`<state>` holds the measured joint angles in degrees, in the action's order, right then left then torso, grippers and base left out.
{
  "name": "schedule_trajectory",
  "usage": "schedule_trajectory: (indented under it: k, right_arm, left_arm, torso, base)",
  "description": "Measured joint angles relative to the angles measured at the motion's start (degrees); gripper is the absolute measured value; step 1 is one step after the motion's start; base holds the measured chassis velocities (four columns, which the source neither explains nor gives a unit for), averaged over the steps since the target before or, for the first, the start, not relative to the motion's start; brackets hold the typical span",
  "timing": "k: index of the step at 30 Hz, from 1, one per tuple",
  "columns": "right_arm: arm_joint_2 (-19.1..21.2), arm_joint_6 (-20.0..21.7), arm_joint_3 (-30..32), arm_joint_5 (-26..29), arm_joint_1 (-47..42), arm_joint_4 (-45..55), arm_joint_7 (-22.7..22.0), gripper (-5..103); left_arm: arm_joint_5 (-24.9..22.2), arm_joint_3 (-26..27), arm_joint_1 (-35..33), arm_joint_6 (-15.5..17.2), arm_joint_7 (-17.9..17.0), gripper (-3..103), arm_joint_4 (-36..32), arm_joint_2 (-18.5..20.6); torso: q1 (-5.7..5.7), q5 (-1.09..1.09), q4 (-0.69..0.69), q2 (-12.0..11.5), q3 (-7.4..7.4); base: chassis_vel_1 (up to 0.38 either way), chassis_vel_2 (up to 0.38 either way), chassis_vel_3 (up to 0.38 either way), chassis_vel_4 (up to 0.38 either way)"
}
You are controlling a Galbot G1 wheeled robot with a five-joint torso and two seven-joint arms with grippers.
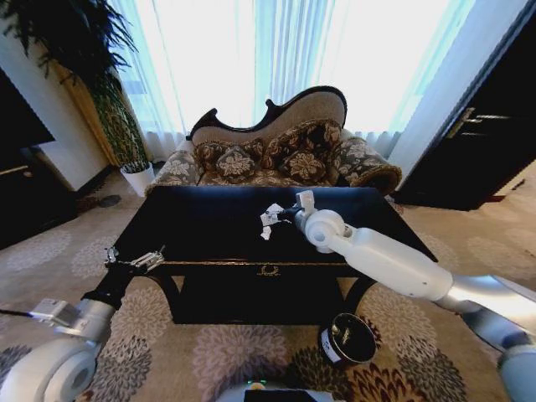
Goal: Move to the front of the table and place the trash on the table into the trash bin.
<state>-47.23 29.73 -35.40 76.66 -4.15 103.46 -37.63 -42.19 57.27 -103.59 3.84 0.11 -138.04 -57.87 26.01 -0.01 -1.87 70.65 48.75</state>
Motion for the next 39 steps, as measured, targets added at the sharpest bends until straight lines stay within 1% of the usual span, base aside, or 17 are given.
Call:
schedule_trajectory:
  k: [1,4,7,18,19,21,22,25,27,29,30,34,36,38,39]
  right_arm:
    - [0.00,0.00,0.00,0.00,0.00,0.00,0.00,100]
    - [-1.56,-0.19,-0.62,-2.68,-0.03,-3.48,0.88,100]
    - [-2.05,-0.19,-0.84,-3.28,0.03,-4.96,1.14,100]
    - [-2.91,-0.19,-1.04,-3.14,-0.78,-6.97,1.15,100]
    - [-2.83,-0.19,-0.98,-3.08,-1.04,-6.98,1.18,103]
    - [-2.61,-0.19,-0.59,-2.83,-1.86,-6.69,1.23,96]
    - [-2.61,-0.19,-0.59,-2.83,-1.86,-6.69,1.23,96]
    - [-2.38,-0.29,-0.09,-2.90,-2.87,-6.00,1.26,80]
    - [-2.34,-0.33,0.05,-2.90,-3.04,-5.83,1.26,80]
    - [-2.14,-0.36,0.20,-2.87,-3.10,-5.59,1.27,70]
    - [-2.14,-0.36,0.20,-2.87,-3.10,-5.59,1.27,70]
    - [-1.21,-0.41,0.60,-2.58,-3.10,-4.98,1.33,47]
    - [-1.02,-0.42,0.73,-2.59,-3.24,-4.86,1.40,47]
    - [-0.54,-0.46,1.11,-2.61,-3.71,-4.58,1.60,37]
    - [-0.54,-0.46,1.11,-2.61,-3.71,-4.58,1.60,37]
  left_arm:
    - [0.00,0.00,0.00,0.00,0.00,100,0.00,0.00]
    - [0.00,0.00,0.00,0.00,0.00,100,0.00,0.00]
    - [0.00,0.00,0.00,0.00,0.00,100,0.00,0.00]
    - [0.00,0.00,0.00,0.00,0.00,100,0.00,0.00]
    - [0.00,0.00,0.00,0.00,0.00,100,0.00,0.00]
    - [0.00,0.00,0.00,0.00,0.00,100,0.00,0.00]
    - [0.00,0.00,0.00,0.00,0.00,100,0.00,0.00]
    - [0.00,0.00,0.00,0.00,0.00,100,0.00,0.00]
    - [0.00,0.00,0.00,0.00,0.00,100,0.00,0.00]
    - [0.00,0.00,0.00,0.00,0.00,100,0.00,0.00]
    - [0.00,0.00,0.00,0.00,0.00,100,0.00,0.00]
    - [0.00,0.00,0.00,0.00,0.00,100,0.00,0.00]
    - [0.00,0.00,0.00,0.00,0.00,100,0.00,0.00]
    - [0.00,0.00,0.00,0.00,0.00,100,0.00,0.00]
    - [0.00,0.00,0.00,0.00,0.00,100,0.00,0.00]
  torso:
    - [0.00,0.00,0.00,0.00,0.00]
    - [0.00,-0.01,0.02,0.01,0.00]
    - [0.00,-0.01,0.01,0.01,0.00]
    - [0.00,-0.01,0.01,0.01,0.00]
    - [0.00,0.00,0.01,0.01,0.00]
    - [0.00,0.00,0.01,0.01,0.00]
    - [0.00,0.00,0.01,0.01,0.00]
    - [-0.01,0.00,0.01,0.01,-0.01]
    - [-0.01,0.00,0.01,0.01,0.00]
    - [-0.01,0.00,0.01,0.01,0.00]
    - [-0.01,0.00,0.01,0.01,0.00]
    - [-0.01,0.00,0.01,0.01,0.00]
    - [-0.01,-0.01,0.01,0.01,0.00]
    - [-0.01,0.00,0.01,0.01,-0.01]
    - [-0.01,0.00,0.01,0.01,-0.01]
  base:
    - [0.000,0.000,0.000,0.000]
    - [0.000,0.000,0.000,0.000]
    - [0.000,0.000,0.000,0.000]
    - [0.000,0.000,0.000,0.000]
    - [0.000,0.000,0.000,0.000]
    - [0.000,0.000,0.000,0.000]
    - [0.000,0.000,0.000,0.000]
    - [0.000,0.000,0.000,0.000]
    - [0.000,0.000,0.000,0.000]
    - [0.000,0.000,0.000,0.000]
    - [0.000,0.000,0.000,0.000]
    - [0.000,0.000,0.000,0.000]
    - [0.000,0.000,0.000,0.000]
    - [0.000,0.000,0.000,0.000]
    - [0.000,0.000,0.000,0.000]
